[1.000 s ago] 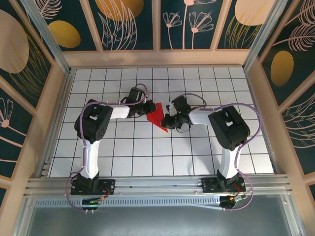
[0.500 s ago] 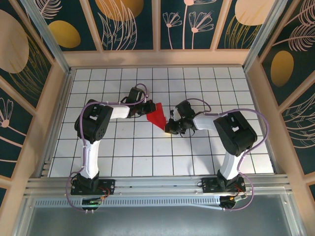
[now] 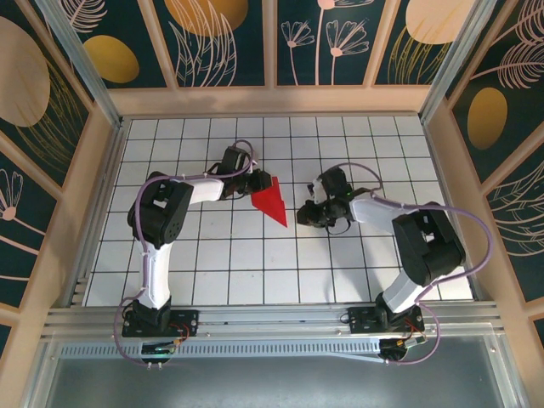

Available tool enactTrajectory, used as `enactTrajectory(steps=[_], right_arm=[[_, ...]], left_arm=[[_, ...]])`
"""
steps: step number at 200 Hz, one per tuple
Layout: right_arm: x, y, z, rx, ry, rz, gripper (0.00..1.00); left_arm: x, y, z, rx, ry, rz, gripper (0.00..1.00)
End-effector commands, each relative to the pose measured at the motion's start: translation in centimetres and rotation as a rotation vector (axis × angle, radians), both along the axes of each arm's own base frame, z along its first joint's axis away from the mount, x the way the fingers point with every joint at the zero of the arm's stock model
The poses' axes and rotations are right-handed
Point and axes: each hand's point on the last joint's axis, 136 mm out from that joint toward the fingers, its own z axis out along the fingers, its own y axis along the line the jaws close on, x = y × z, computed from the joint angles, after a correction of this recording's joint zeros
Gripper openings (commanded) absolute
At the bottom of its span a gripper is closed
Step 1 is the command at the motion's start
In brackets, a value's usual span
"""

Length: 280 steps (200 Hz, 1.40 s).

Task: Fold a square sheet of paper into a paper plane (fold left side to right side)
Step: Fourth fold the wing at the center of the table, then turn over the paper at the center of the table.

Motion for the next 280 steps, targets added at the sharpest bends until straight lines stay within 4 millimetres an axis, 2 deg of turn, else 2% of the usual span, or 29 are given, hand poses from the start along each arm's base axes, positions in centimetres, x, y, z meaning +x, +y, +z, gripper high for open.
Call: enactTrajectory(steps=[1,30,58,62,66,90,92,101,141,170,280], right_arm=[[2.8,-0.8,3.0,-0.008,-0.150,0.037,0.28],[5.5,-0.2,4.4,0.025,-0.249,0.096,0.38],[7.7,1.3,4.7,0.071,-0.313,0.169,0.41],[8.0,1.5,4.7,0.077,-0.317,0.175,0.41],[8.2,1.7,4.3,0.081,-0.311,0.183,0.41],[9.4,2.9,2.8,0.099,-0.290,0.229,0.42],[9.5,3.0,2.7,0.098,-0.289,0.233,0.42],[10.0,3.1,2.0,0.090,-0.282,0.239,0.41],[11.0,4.3,0.2,0.097,-0.241,0.280,0.41],[11.0,5.5,-0.5,0.127,-0.220,0.304,0.40],[10.7,7.8,-1.1,0.178,-0.199,0.348,0.36]], left_arm=[[1.5,-0.2,7.1,-0.042,-0.127,-0.005,0.29],[1.5,2.0,10.6,0.025,-0.221,0.069,0.37],[0.1,5.2,12.0,0.097,-0.281,0.165,0.42],[-0.2,5.7,11.4,0.116,-0.274,0.178,0.43],[-0.5,6.2,12.5,0.114,-0.299,0.195,0.44],[-2.4,9.0,12.6,0.165,-0.331,0.278,0.51],[-2.8,9.3,12.1,0.173,-0.322,0.282,0.51],[-3.6,10.2,11.8,0.188,-0.326,0.308,0.54],[-5.9,12.7,11.1,0.219,-0.327,0.381,0.59],[-6.5,13.3,10.6,0.218,-0.323,0.406,0.61],[-5.8,12.5,10.0,0.220,-0.302,0.380,0.61]])
